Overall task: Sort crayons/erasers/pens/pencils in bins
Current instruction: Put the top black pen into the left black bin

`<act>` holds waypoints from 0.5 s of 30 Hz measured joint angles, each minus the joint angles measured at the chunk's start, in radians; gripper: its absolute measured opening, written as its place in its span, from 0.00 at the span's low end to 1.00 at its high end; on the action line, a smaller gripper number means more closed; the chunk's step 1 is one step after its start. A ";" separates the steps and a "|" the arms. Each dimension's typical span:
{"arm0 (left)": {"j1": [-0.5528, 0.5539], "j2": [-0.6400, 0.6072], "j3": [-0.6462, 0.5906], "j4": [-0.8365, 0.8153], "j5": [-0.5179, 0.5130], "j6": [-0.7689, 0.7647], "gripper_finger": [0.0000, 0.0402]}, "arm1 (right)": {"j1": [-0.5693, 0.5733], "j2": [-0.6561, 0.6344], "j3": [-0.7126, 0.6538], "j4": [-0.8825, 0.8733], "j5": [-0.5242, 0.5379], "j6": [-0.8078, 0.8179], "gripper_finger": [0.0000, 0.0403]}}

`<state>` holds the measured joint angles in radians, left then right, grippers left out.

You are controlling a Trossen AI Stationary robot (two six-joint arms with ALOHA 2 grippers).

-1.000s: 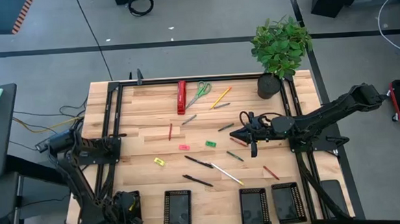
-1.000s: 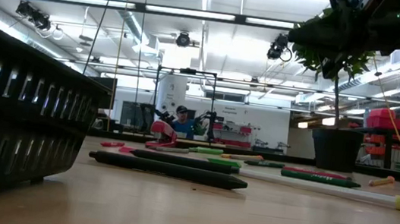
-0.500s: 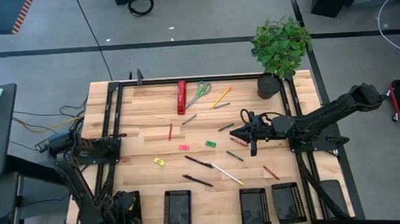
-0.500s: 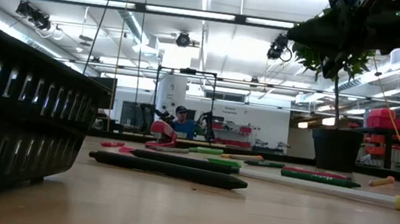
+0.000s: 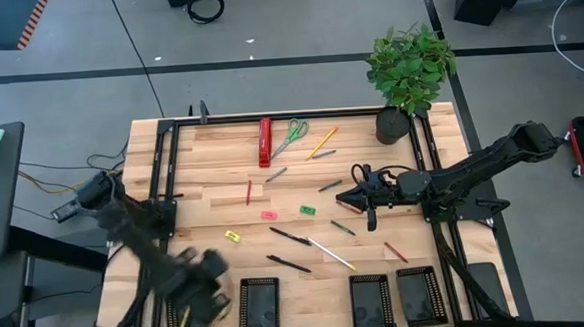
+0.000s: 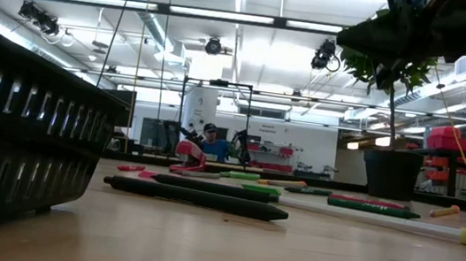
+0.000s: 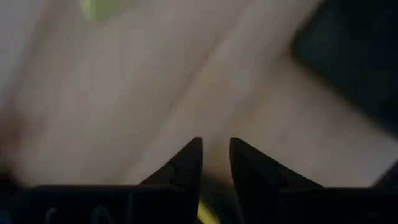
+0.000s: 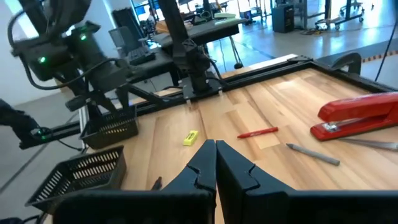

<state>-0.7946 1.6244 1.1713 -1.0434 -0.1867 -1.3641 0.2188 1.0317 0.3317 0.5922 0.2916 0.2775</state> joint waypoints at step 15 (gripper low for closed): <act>0.626 -0.003 0.127 0.178 0.062 1.036 0.23 | -0.001 0.000 0.000 -0.023 -0.009 -0.151 0.03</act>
<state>-0.1682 1.6211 1.2979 -0.8652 -0.1247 -0.3279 0.2180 1.0313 0.3317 0.5690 0.2826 0.1260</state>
